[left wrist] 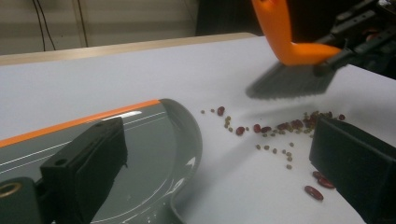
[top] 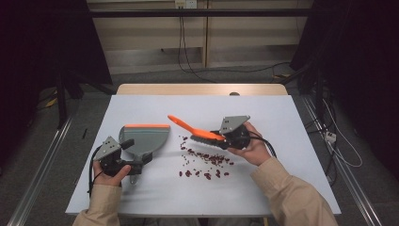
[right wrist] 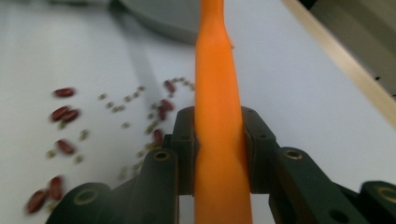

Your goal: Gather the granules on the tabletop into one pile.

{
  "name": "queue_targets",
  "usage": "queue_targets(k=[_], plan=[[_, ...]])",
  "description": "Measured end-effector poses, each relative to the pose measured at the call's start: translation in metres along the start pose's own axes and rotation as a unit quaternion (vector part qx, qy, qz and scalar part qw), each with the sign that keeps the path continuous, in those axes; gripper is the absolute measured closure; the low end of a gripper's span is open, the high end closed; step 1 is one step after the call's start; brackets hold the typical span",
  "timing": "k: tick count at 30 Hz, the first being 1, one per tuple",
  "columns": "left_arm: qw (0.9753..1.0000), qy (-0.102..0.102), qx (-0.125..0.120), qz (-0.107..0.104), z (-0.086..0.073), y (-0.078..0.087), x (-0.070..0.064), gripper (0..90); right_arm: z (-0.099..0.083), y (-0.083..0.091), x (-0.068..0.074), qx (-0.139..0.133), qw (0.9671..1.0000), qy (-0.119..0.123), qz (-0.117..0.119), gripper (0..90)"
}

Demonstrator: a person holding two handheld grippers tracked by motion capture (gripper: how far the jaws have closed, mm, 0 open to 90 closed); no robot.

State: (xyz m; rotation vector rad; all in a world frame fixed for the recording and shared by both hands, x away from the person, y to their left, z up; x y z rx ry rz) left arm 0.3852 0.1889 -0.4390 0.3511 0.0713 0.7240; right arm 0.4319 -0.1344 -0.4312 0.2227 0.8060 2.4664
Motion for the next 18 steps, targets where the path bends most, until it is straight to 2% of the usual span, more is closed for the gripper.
queue_targets(k=[4, 7, 11, 15, 17, 18], plan=[[1.0000, 0.002, 0.003, 0.000, -0.001, -0.001, 0.000, 4.0, 0.015, -0.017, -0.016, -0.020, 0.9997, -0.012, -0.010, 71.6], [1.0000, 0.004, 0.004, 0.000, -0.002, -0.001, 0.002, 4.0, 0.023, -0.036, -0.023, -0.018, 0.9996, -0.014, -0.018, 71.6], [1.0000, 0.006, 0.003, 0.000, -0.003, 0.000, 0.003, 4.0, 0.027, -0.063, -0.025, -0.005, 0.9998, -0.003, -0.018, 71.6], [0.9999, 0.009, 0.005, 0.002, -0.005, 0.000, 0.005, 4.0, 0.027, -0.079, -0.025, 0.004, 0.9998, 0.008, -0.019, 71.6], [1.0000, 0.009, 0.004, 0.002, -0.005, 0.000, 0.005, 4.0, 0.025, -0.084, -0.022, 0.005, 1.0000, 0.007, -0.003, 71.6], [1.0000, 0.009, 0.004, 0.002, -0.005, 0.000, 0.005, 4.0, 0.025, -0.085, -0.020, 0.007, 0.9999, 0.015, -0.001, 71.6]])
Point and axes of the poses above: each handheld gripper's, and its own axes: y roughly backward along the jaws, z roughly out of its top, x roughly to its left, the point moved 5 cm from there along -y, roughly forward along the jaws, and after that the axes turned 13 degrees about -y, right-handed, at the moved point
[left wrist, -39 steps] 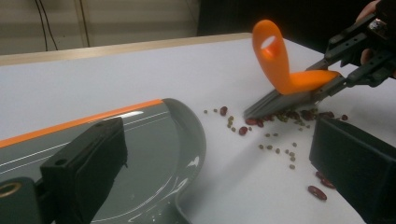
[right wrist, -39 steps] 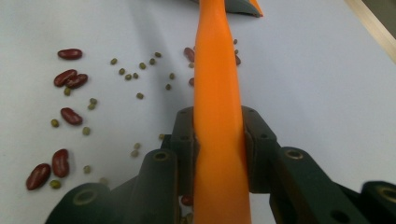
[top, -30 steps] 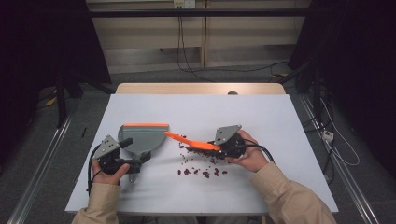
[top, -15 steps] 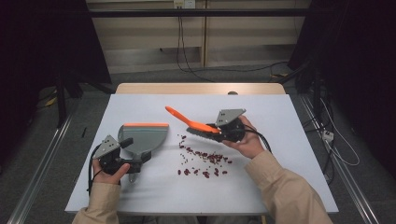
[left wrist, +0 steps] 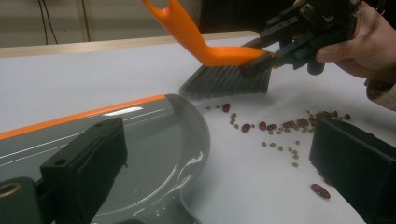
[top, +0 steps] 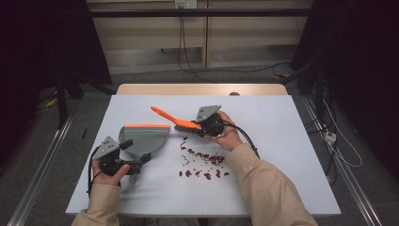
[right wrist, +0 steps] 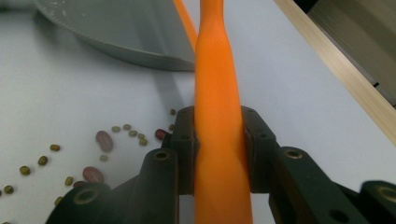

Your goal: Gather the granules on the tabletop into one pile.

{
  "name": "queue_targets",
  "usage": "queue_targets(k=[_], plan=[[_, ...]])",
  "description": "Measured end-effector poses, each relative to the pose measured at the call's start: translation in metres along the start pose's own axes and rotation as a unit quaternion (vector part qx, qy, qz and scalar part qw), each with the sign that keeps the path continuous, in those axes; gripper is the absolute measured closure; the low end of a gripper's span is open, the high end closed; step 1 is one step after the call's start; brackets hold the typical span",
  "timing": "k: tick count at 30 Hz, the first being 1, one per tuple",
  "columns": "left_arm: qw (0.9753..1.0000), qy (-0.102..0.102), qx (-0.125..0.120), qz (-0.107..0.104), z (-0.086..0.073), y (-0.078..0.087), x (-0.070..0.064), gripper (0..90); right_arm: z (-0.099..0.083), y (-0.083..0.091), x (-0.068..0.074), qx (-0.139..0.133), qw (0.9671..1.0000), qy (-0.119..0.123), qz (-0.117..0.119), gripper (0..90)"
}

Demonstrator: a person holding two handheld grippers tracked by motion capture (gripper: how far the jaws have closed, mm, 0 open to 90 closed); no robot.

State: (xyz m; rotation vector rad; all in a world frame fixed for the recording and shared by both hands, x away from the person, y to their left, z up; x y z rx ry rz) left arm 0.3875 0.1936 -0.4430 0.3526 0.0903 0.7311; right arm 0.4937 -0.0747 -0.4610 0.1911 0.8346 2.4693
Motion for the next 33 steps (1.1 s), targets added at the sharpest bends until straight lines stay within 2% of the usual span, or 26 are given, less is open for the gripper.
queue_targets(k=[10, 15, 23, 33], plan=[[1.0000, -0.001, 0.001, 0.002, 0.000, 0.001, 0.000, 4.0, -0.003, 0.005, 0.023, 0.021, 0.9980, 0.046, 0.038, 71.3], [1.0000, -0.001, 0.002, 0.005, -0.002, 0.003, 0.002, 4.0, -0.010, 0.013, 0.034, 0.018, 0.9959, 0.063, 0.062, 71.1], [1.0000, 0.000, 0.003, 0.008, -0.002, 0.004, 0.005, 4.0, -0.018, 0.031, 0.050, 0.024, 0.9929, 0.073, 0.091, 71.0], [0.9999, 0.000, 0.006, 0.009, -0.003, 0.006, 0.004, 4.0, -0.028, 0.047, 0.062, 0.024, 0.9914, 0.075, 0.105, 71.1]])
Point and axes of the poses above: each handheld gripper's, and its own axes: y roughly backward along the jaws, z roughly out of its top, x roughly to its left, the point moved 5 cm from there along -y, roughly forward along the jaws, and after that the axes turned 13 degrees about -y, right-handed, at the moved point
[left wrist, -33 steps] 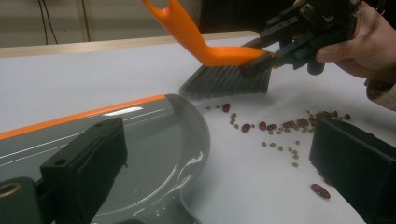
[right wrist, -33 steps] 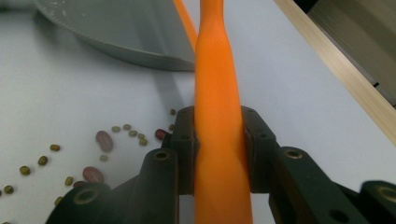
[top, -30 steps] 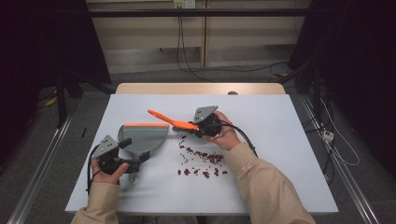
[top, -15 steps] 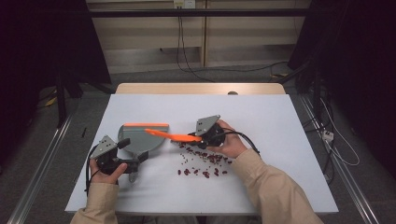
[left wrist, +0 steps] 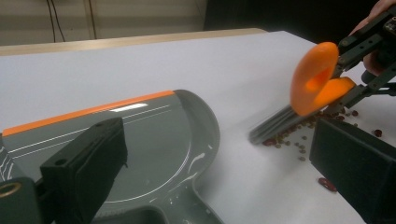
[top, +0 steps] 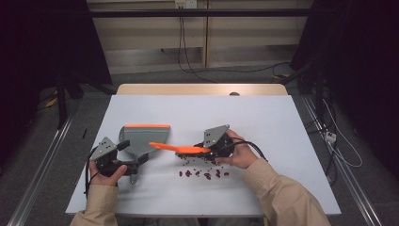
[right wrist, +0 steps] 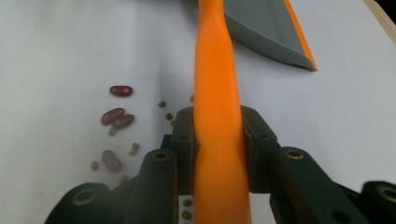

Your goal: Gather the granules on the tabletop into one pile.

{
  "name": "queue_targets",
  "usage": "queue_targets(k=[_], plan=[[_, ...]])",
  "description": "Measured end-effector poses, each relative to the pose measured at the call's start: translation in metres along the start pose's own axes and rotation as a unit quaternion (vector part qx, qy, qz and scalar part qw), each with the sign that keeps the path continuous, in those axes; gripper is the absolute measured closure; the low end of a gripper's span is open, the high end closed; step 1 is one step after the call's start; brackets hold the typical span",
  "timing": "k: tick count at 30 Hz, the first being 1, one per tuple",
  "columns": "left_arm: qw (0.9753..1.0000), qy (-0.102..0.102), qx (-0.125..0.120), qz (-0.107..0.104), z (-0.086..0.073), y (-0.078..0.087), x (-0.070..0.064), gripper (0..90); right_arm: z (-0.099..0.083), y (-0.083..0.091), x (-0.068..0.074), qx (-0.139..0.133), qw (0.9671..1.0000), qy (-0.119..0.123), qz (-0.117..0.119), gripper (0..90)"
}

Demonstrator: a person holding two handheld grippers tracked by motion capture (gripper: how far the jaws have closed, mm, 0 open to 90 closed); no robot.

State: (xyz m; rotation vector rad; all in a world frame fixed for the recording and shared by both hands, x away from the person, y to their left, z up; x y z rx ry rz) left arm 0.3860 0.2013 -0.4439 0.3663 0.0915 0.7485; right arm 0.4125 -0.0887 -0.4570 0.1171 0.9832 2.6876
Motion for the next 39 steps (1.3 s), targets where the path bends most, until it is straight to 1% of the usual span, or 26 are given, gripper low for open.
queue_targets(k=[2, 6, 8, 10, 12, 14, 16, 18, 21, 22, 23, 25, 26, 27, 28, 32, 37, 39], plan=[[1.0000, -0.003, 0.001, 0.000, 0.000, 0.001, 0.000, 4.0, 0.000, 0.001, 0.002, 0.000, 1.0000, 0.001, 0.001, 71.1], [1.0000, -0.001, 0.004, -0.003, -0.001, 0.001, -0.001, 4.0, -0.001, 0.003, 0.005, -0.004, 1.0000, 0.006, -0.002, 71.1], [1.0000, -0.003, 0.005, -0.005, -0.001, 0.001, -0.001, 4.0, -0.001, 0.006, 0.004, -0.011, 0.9999, -0.003, -0.001, 71.3], [1.0000, -0.002, 0.005, -0.005, -0.002, 0.001, -0.002, 4.0, 0.000, 0.010, 0.001, -0.018, 0.9998, -0.008, -0.009, 71.5], [1.0000, -0.002, 0.006, -0.006, -0.002, 0.000, -0.002, 4.0, 0.002, 0.014, -0.003, -0.032, 0.9993, -0.016, -0.014, 71.5], [0.9999, -0.003, 0.007, -0.007, -0.003, 0.000, -0.002, 4.0, 0.004, 0.018, -0.008, -0.047, 0.9985, -0.027, -0.012, 71.5], [0.9999, -0.005, 0.007, -0.009, -0.002, -0.001, -0.002, 4.0, 0.006, 0.020, -0.014, -0.050, 0.9980, -0.027, -0.025, 71.5], [0.9999, -0.002, 0.008, -0.011, -0.003, -0.002, -0.003, 4.0, 0.007, 0.020, -0.020, -0.053, 0.9976, -0.031, -0.032, 71.5], [0.9999, -0.004, 0.010, -0.012, -0.003, -0.003, -0.003, 4.0, 0.006, 0.016, -0.032, -0.046, 0.9972, -0.030, -0.051, 71.5], [0.9998, -0.005, 0.010, -0.013, -0.004, -0.003, -0.003, 4.0, 0.004, 0.015, -0.037, -0.046, 0.9966, -0.035, -0.059, 71.5], [0.9998, -0.004, 0.010, -0.014, -0.004, -0.003, -0.003, 4.0, 0.003, 0.013, -0.041, -0.045, 0.9962, -0.034, -0.066, 71.5], [0.9998, -0.003, 0.010, -0.014, -0.004, -0.004, -0.003, 4.0, -0.003, 0.009, -0.047, -0.037, 0.9960, -0.040, -0.071, 71.5], [0.9998, -0.003, 0.011, -0.015, -0.005, -0.004, -0.003, 4.0, -0.006, 0.006, -0.048, -0.029, 0.9962, -0.041, -0.071, 71.5], [0.9998, -0.003, 0.012, -0.015, -0.005, -0.004, -0.003, 4.0, -0.007, 0.004, -0.047, -0.039, 0.9964, -0.049, -0.057, 71.5], [0.9998, -0.003, 0.012, -0.016, -0.005, -0.004, -0.003, 4.0, -0.008, 0.004, -0.044, -0.039, 0.9966, -0.050, -0.053, 71.4], [0.9997, -0.004, 0.015, -0.016, -0.006, -0.004, -0.003, 4.0, -0.010, 0.005, -0.030, -0.022, 0.9978, -0.033, -0.053, 71.2], [0.9998, -0.007, 0.013, -0.015, -0.006, -0.004, -0.003, 4.0, -0.011, 0.010, -0.013, -0.021, 0.9984, -0.030, -0.043, 71.2], [0.9998, -0.007, 0.014, -0.015, -0.006, -0.004, -0.003, 4.0, -0.012, 0.011, -0.006, -0.020, 0.9985, -0.027, -0.044, 71.2]])
Point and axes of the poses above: each handheld gripper's, and its own axes: y roughly backward along the jaws, z roughly out of its top, x roughly to its left, the point moved 5 cm from there along -y, roughly forward along the jaws, and after that the axes turned 13 degrees about -y, right-handed, at the moved point
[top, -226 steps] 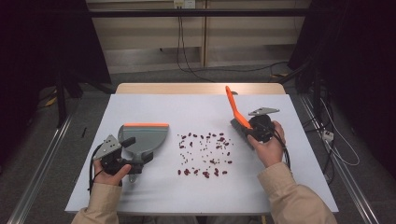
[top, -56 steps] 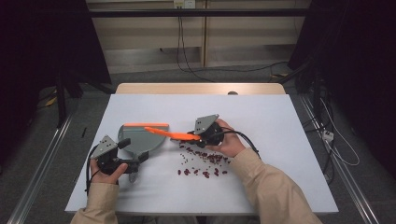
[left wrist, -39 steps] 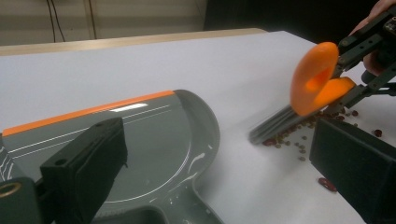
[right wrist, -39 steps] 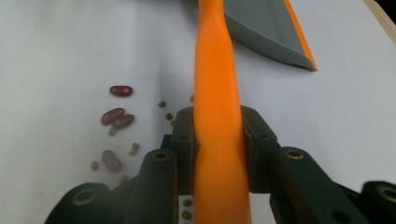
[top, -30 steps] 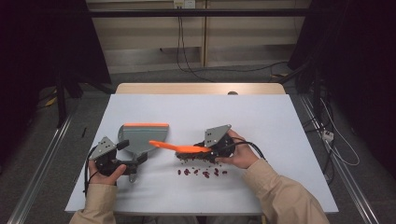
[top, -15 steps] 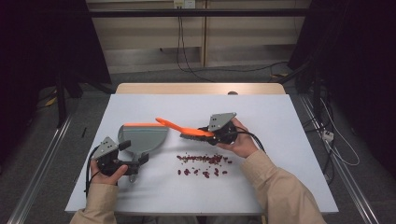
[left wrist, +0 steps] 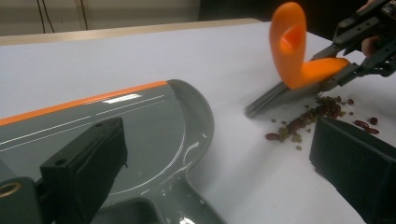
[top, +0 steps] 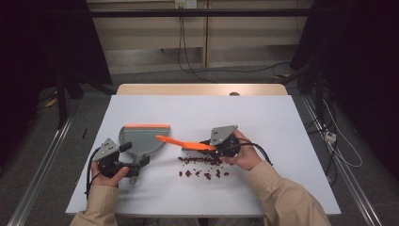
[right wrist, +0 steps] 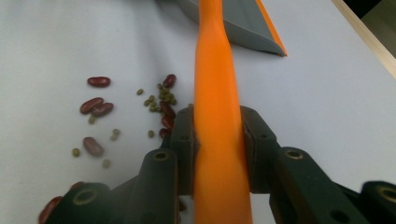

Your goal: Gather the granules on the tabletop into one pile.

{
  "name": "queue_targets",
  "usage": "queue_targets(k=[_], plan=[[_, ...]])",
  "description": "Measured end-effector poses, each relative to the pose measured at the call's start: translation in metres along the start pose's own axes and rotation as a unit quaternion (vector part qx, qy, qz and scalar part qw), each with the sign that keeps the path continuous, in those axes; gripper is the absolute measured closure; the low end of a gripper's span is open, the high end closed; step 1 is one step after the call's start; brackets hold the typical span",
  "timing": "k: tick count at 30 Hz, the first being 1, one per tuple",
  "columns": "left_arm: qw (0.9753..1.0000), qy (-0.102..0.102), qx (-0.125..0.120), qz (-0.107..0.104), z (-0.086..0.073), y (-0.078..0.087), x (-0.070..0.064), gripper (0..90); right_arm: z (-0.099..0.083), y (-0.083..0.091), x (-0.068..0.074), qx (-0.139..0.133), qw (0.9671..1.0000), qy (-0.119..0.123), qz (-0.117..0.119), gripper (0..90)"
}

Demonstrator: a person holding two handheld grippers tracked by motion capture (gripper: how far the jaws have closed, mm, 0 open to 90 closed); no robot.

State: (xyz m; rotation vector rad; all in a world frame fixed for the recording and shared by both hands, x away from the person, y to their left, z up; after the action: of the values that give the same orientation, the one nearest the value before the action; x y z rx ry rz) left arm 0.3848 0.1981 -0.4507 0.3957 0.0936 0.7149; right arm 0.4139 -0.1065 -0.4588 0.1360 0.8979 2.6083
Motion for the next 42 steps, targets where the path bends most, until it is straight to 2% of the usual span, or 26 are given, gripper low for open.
queue_targets(k=[6, 10, 13, 14, 16, 17, 20, 23, 25, 27, 29, 31, 36, 39, 40, 42], plan=[[1.0000, -0.001, -0.001, 0.000, 0.001, 0.000, -0.001, 4.0, -0.001, 0.003, 0.011, -0.003, 1.0000, -0.002, 0.001, 71.3], [1.0000, -0.002, 0.000, 0.001, 0.001, 0.000, -0.001, 4.0, 0.002, 0.006, 0.011, -0.013, 0.9997, -0.019, 0.003, 71.4], [1.0000, -0.001, -0.002, 0.002, 0.001, 0.000, -0.001, 4.0, 0.005, 0.005, 0.011, -0.013, 0.9998, -0.010, -0.012, 71.5], [1.0000, 0.000, -0.002, 0.002, 0.001, 0.000, -0.001, 4.0, 0.006, 0.005, 0.011, -0.018, 0.9996, -0.013, -0.016, 71.4], [1.0000, 0.000, -0.002, 0.003, 0.001, 0.000, -0.001, 4.0, 0.010, 0.008, 0.009, -0.033, 0.9989, -0.028, -0.019, 71.5], [1.0000, -0.001, -0.003, 0.003, 0.001, 0.000, -0.001, 4.0, 0.013, 0.010, 0.008, -0.042, 0.9979, -0.039, -0.029, 71.5], [1.0000, -0.002, -0.002, 0.003, 0.001, 0.000, -0.001, 4.0, 0.024, 0.019, 0.009, -0.069, 0.9931, -0.078, -0.053, 71.5], [1.0000, -0.002, -0.004, 0.004, 0.001, 0.000, 0.000, 4.0, 0.033, 0.026, 0.014, -0.090, 0.9846, -0.133, -0.068, 71.4], [1.0000, 0.000, -0.003, 0.005, 0.001, 0.001, -0.001, 4.0, 0.036, 0.028, 0.016, -0.102, 0.9764, -0.176, -0.073, 71.4], [1.0000, 0.001, -0.005, 0.005, 0.002, 0.001, 0.000, 4.0, 0.038, 0.028, 0.017, -0.113, 0.9656, -0.220, -0.081, 71.4], [1.0000, 0.001, -0.007, 0.005, 0.002, 0.001, -0.001, 4.0, 0.037, 0.028, 0.017, -0.124, 0.9520, -0.267, -0.083, 71.4], [1.0000, -0.002, -0.006, 0.003, 0.002, 0.001, -0.001, 4.0, 0.036, 0.026, 0.018, -0.129, 0.9408, -0.302, -0.083, 71.5], [1.0000, -0.002, -0.007, 0.003, 0.002, 0.001, -0.001, 4.0, 0.033, 0.022, 0.021, -0.134, 0.9207, -0.357, -0.084, 71.4], [1.0000, -0.001, -0.008, 0.004, 0.002, 0.001, -0.001, 4.0, 0.033, 0.019, 0.025, -0.137, 0.9132, -0.375, -0.081, 71.4], [1.0000, -0.003, -0.008, 0.003, 0.002, 0.001, -0.001, 4.0, 0.033, 0.018, 0.026, -0.138, 0.9118, -0.379, -0.078, 71.4], [1.0000, -0.003, -0.008, 0.002, 0.002, 0.001, -0.001, 4.0, 0.033, 0.017, 0.030, -0.141, 0.9034, -0.397, -0.081, 71.4]])
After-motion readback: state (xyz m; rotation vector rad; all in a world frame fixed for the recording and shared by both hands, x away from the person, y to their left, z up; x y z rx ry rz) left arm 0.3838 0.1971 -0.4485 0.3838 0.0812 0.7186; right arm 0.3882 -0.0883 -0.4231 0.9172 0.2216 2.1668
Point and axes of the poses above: each handheld gripper's, and its own axes: y roughly backward along the jaws, z roughly out of its top, x roughly to its left, the point moved 5 cm from there along -y, roughly forward along the jaws, and after that the axes turned 13 degrees about -y, right-handed, at the moved point
